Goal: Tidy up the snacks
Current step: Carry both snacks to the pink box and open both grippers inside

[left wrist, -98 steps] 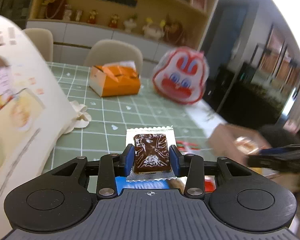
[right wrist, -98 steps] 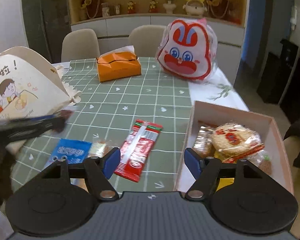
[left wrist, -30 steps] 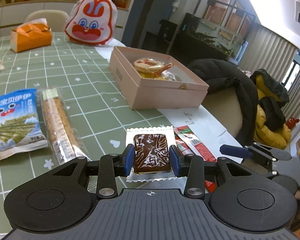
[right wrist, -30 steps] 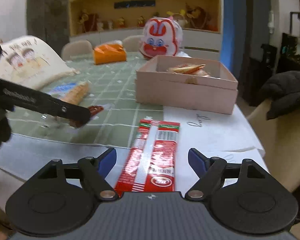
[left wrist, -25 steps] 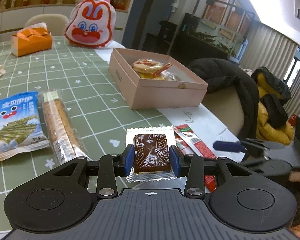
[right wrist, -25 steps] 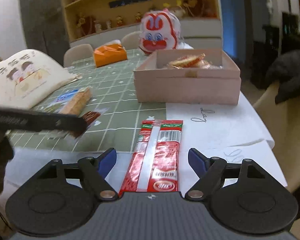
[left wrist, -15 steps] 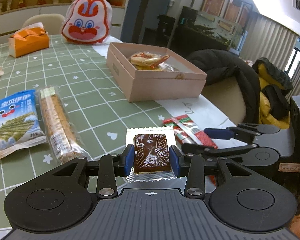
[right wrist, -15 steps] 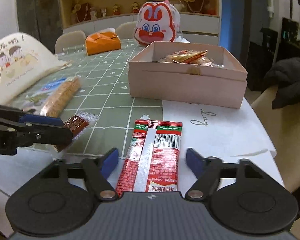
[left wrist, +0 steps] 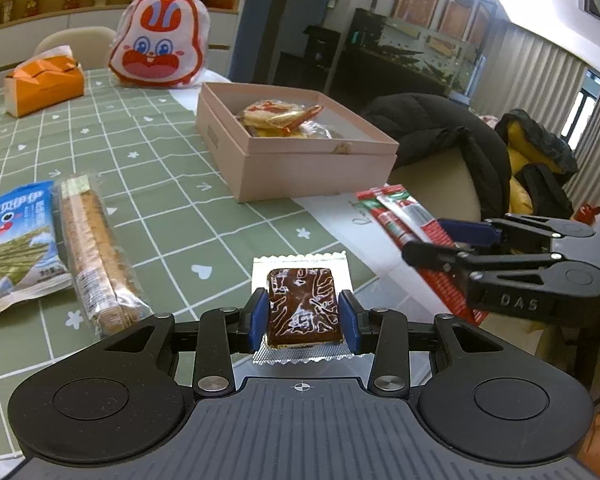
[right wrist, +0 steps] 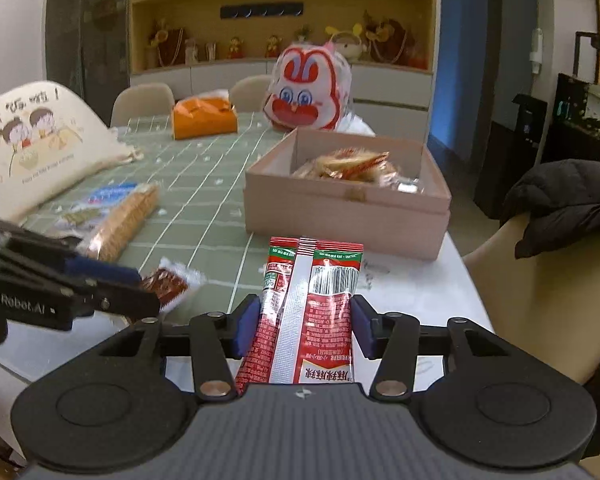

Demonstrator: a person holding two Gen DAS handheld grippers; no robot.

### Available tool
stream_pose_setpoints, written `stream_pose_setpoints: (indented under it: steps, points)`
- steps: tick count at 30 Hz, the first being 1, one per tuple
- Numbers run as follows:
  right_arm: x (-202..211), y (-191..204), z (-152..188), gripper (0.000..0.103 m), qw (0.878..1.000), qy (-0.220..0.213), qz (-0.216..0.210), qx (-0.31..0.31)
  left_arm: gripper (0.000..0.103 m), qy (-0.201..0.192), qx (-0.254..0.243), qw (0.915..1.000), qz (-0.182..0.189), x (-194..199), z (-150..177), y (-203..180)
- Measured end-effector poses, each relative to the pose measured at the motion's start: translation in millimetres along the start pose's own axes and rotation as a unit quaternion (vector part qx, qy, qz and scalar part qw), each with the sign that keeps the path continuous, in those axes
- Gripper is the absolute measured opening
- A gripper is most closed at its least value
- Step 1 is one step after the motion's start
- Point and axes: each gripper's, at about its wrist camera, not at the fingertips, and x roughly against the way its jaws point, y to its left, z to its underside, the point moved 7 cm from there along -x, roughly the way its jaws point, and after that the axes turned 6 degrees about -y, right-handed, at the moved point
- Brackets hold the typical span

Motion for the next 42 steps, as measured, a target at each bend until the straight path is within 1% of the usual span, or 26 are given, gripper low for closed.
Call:
stream_pose_setpoints:
  steps: [2, 4, 6, 8, 10, 12, 14, 15, 16, 18, 20, 21, 23, 25, 26, 28, 29, 30, 31, 32, 34, 36, 37, 38, 40, 42]
  points:
    - [3.2, -3.7, -3.6, 0.049, 1.000, -0.006, 0.002, -0.003, 0.043, -0.010, 0.003, 0.9999, 0.003, 2.0, -6.7, 0.1]
    - [7.6, -8.1, -11.9, 0.049, 1.000, -0.015, -0.002, -0.011, 0.043, -0.032, 0.006, 0.9994, 0.008, 7.0, -24.2, 0.1]
    - [15.0, -15.0, -28.6, 0.049, 0.999, -0.034, -0.009, -0.022, 0.043, -0.058, 0.001, 0.9982, 0.015, 11.7, -50.9, -1.7]
    - [22.7, -24.1, -54.3, 0.049, 0.998, -0.060, -0.013, -0.029, 0.043, -0.094, -0.008, 0.9954, 0.017, 13.6, -87.8, -4.3]
    - [27.4, -34.9, -86.3, 0.049, 0.995, -0.091, -0.014, -0.032, 0.043, -0.117, -0.006, 0.9929, 0.018, 7.2, -120.7, -5.1]
    - [25.8, -46.2, -116.0, 0.049, 0.993, -0.114, -0.007, -0.035, 0.043, -0.122, 0.014, 0.9921, 0.026, -9.1, -151.4, -4.4]
    - [16.9, -59.2, -142.9, 0.049, 0.991, -0.127, 0.006, -0.042, 0.043, -0.119, 0.042, 0.9906, 0.052, -34.2, -176.9, -1.6]
    - [10.5, -64.8, -154.5, 0.049, 0.990, -0.132, 0.011, -0.046, 0.044, -0.110, 0.060, 0.9901, 0.063, -50.2, -185.2, 2.2]
    - [2.4, -70.1, -165.5, 0.049, 0.989, -0.138, 0.018, -0.046, 0.044, -0.096, 0.082, 0.9899, 0.065, -69.5, -190.8, 7.7]
    - [-16.4, -78.6, -181.2, 0.049, 0.987, -0.149, 0.037, -0.037, 0.044, -0.073, 0.105, 0.9909, 0.043, -107.5, -191.7, 20.1]
    - [-45.8, -87.4, -190.4, 0.050, 0.989, -0.141, 0.040, -0.034, 0.043, -0.055, 0.104, 0.9928, 0.017, -131.6, -185.2, 30.0]
    - [-60.9, -90.6, -192.7, 0.051, 0.990, -0.129, 0.032, -0.039, 0.043, -0.049, 0.110, 0.9925, 0.021, -135.7, -183.7, 33.7]
    - [-96.0, -98.6, -191.3, 0.063, 0.993, -0.095, 0.014, -0.064, 0.043, -0.046, 0.125, 0.9905, 0.033, -132.2, -182.7, 42.9]
    - [-121.6, -102.8, -182.5, 0.064, 0.995, -0.054, 0.011, -0.082, 0.043, -0.040, 0.132, 0.9902, 0.026, -125.9, -181.4, 51.0]
    - [-128.0, -103.9, -178.1, 0.064, 0.995, -0.045, 0.013, -0.088, 0.043, -0.037, 0.134, 0.9898, 0.029, -123.9, -179.7, 53.6]
    - [-128.2, -101.9, -169.2, 0.066, 0.995, -0.044, 0.022, -0.092, 0.043, -0.031, 0.138, 0.9893, 0.035, -126.7, -175.4, 57.1]
    - [-125.4, -99.1, -166.3, 0.068, 0.994, -0.042, 0.028, -0.093, 0.043, -0.018, 0.132, 0.9905, 0.034, -132.2, -170.9, 56.3]
    - [-122.7, -96.5, -165.0, 0.070, 0.994, -0.041, 0.034, -0.093, 0.043, 0.011, 0.124, 0.9918, 0.031, -141.3, -165.2, 54.8]
    - [-118.6, -92.4, -164.4, 0.071, 0.994, -0.039, 0.039, -0.092, 0.043, 0.053, 0.113, 0.9919, 0.026, -152.3, -156.6, 52.8]
    - [-114.2, -88.7, -163.9, 0.071, 0.994, -0.037, 0.044, -0.090, 0.040, 0.067, 0.112, 0.9912, 0.019, -156.8, -150.9, 53.2]
    - [-102.4, -81.2, -164.2, 0.073, 0.994, -0.035, 0.056, -0.082, 0.040, 0.040, 0.118, 0.9921, 0.015, -149.3, -151.2, 55.5]
    - [-90.9, -73.5, -163.7, 0.078, 0.995, -0.038, 0.067, -0.068, 0.040, 0.011, 0.142, 0.9892, 0.034, -133.8, -154.9, 61.5]
    - [-84.8, -69.6, -161.9, 0.082, 0.995, -0.041, 0.073, -0.061, 0.040, -0.005, 0.151, 0.9876, 0.043, -122.5, -156.3, 64.9]
    - [-80.0, -66.1, -159.4, 0.083, 0.995, -0.043, 0.078, -0.054, 0.040, -0.017, 0.154, 0.9868, 0.046, -112.4, -157.0, 68.5]
    - [-78.9, -55.9, -152.8, 0.083, 0.995, -0.039, 0.085, -0.038, 0.040, -0.033, 0.153, 0.9867, 0.046, -92.9, -156.8, 75.1]
    - [-83.6, -40.6, -145.3, 0.083, 0.996, -0.029, 0.083, -0.021, 0.040, -0.040, 0.150, 0.9869, 0.042, -76.1, -152.9, 82.4]
